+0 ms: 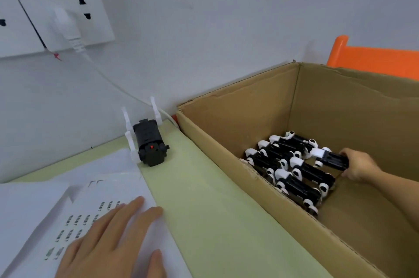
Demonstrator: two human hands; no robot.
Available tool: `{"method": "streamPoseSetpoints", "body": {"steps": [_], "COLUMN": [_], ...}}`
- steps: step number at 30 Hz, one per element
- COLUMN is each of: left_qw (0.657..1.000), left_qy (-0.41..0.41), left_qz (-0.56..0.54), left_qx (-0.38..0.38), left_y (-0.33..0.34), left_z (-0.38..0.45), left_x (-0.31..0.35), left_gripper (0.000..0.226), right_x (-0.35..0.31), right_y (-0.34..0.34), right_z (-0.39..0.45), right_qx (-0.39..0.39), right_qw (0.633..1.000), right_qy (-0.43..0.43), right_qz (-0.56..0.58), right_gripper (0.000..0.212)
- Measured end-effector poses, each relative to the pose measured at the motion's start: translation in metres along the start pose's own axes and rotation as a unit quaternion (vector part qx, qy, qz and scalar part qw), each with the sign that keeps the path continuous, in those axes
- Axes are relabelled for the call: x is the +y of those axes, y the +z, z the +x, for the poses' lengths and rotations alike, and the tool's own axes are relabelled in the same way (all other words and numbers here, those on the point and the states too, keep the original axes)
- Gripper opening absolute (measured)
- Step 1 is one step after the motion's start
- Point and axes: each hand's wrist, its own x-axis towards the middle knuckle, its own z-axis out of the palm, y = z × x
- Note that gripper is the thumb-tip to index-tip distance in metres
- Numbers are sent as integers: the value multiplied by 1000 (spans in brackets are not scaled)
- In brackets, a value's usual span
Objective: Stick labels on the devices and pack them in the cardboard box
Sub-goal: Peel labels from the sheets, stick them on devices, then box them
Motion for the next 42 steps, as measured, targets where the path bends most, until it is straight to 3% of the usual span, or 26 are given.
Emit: {"method": "streamPoseSetpoints", "body": {"steps": [3, 8, 13, 22, 27, 30, 35, 37, 38, 40, 42], "left_qw": [1000, 998, 995, 998, 998, 999, 998, 995, 998, 994, 973], "left_qy": [13, 28, 45, 40, 9, 3, -8, -29, -30, -55, -74], "left_qz": [12, 22, 42, 42, 46, 47, 1, -17, -8, -75, -215], "left_qx": [-3, 44, 84, 32, 35, 15, -57, -95, -57, -66, -27], "left_y": [1, 5, 8, 7, 11, 10, -1, -9, -5, -2, -3], "left_z": [0, 1, 2, 8, 12, 10, 0, 0, 1, -3, -6], "left_x": [1, 0, -1, -7, -10, -8, -9, -6, -7, -12, -14], "left_gripper": [44, 33, 28, 45, 55, 54, 54, 72, 81, 70, 54], "right_x": [-3, -13, -17, -18, -20, -25, -49, -67, -77, -101, -125], "right_y": [12, 21, 20, 24, 21, 10, -34, -61, -76, -105, -128], "right_z": [-1, -3, -6, -4, -7, -7, -22, -36, -43, -64, -94], "right_qx": [-47, -64, -69, -37, -91, -122, -104, -98, -91, -58, 18], "right_qw": [999, 998, 997, 996, 991, 990, 988, 985, 985, 984, 976], "right_qy": [7, 18, 9, 63, 56, 72, -4, -48, -77, -143, -213], "right_qz": [-16, -12, 44, 44, 79, 8, -115, -130, -124, -94, -35], "right_gripper": [51, 49, 60, 36, 67, 72, 64, 64, 66, 66, 58]}}
